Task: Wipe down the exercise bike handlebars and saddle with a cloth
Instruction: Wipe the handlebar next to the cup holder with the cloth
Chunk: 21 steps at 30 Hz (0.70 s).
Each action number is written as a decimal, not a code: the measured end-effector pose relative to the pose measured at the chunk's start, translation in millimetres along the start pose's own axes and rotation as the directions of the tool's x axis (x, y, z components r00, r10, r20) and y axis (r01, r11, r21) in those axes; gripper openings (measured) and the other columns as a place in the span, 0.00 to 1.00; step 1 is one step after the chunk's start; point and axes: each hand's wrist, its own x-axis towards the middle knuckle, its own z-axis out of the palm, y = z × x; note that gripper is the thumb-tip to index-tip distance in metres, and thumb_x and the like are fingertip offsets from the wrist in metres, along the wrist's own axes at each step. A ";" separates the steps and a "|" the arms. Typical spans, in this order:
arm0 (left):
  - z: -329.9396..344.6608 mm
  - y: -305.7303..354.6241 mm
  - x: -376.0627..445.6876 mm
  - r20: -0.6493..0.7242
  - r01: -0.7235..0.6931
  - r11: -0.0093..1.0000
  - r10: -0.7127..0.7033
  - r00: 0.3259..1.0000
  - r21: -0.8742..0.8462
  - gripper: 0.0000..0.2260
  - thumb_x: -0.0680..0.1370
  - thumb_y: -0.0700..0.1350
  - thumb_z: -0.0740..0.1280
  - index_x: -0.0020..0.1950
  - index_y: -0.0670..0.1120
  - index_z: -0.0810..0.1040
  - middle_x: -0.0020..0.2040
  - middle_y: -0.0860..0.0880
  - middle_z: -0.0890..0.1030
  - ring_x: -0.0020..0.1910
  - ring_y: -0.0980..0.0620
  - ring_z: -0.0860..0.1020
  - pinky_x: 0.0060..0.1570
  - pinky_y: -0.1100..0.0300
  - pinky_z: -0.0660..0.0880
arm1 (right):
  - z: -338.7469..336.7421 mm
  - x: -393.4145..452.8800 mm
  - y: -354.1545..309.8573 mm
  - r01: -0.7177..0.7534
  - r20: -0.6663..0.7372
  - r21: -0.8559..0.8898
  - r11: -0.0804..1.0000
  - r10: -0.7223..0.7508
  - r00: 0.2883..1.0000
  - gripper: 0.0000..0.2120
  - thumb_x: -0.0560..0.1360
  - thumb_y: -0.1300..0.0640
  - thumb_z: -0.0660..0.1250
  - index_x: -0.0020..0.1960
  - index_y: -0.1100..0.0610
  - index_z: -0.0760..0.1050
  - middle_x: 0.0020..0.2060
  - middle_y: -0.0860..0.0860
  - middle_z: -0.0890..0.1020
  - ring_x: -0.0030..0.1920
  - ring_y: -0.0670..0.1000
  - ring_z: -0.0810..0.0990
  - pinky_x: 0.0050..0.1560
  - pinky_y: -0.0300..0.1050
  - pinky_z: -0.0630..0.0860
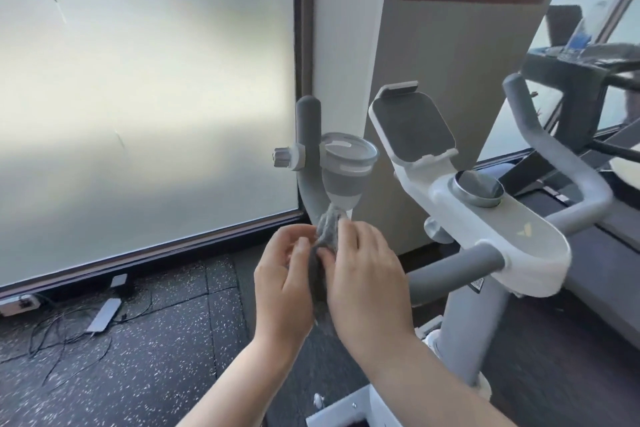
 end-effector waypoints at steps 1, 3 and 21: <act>-1.9 0.4 2.8 0.017 -0.011 1.000 0.011 1.000 -0.001 0.10 0.76 0.45 0.59 0.46 0.49 0.80 0.43 0.51 0.83 0.45 0.51 0.80 0.47 0.54 0.74 | 0.3 -7.6 3.1 0.046 0.016 -0.021 0.999 -0.046 0.999 0.23 0.74 0.50 0.63 0.65 0.61 0.73 0.57 0.58 0.79 0.56 0.58 0.78 0.52 0.52 0.78; -6.7 1.0 9.8 0.038 -0.040 0.999 0.041 0.998 -0.011 0.10 0.77 0.45 0.59 0.47 0.48 0.81 0.43 0.50 0.83 0.46 0.51 0.80 0.49 0.54 0.75 | -2.4 -23.3 10.4 0.150 0.037 -0.078 0.986 -0.148 0.988 0.26 0.75 0.52 0.63 0.72 0.56 0.69 0.66 0.59 0.74 0.60 0.58 0.77 0.53 0.52 0.78; -5.5 6.0 54.3 0.006 -0.012 1.000 0.012 1.000 -0.020 0.12 0.79 0.36 0.62 0.53 0.51 0.79 0.47 0.50 0.83 0.47 0.51 0.81 0.46 0.57 0.77 | 30.8 46.5 -32.8 0.090 0.161 -0.315 0.945 -0.040 0.986 0.30 0.75 0.59 0.52 0.76 0.62 0.55 0.62 0.66 0.73 0.45 0.58 0.76 0.49 0.50 0.76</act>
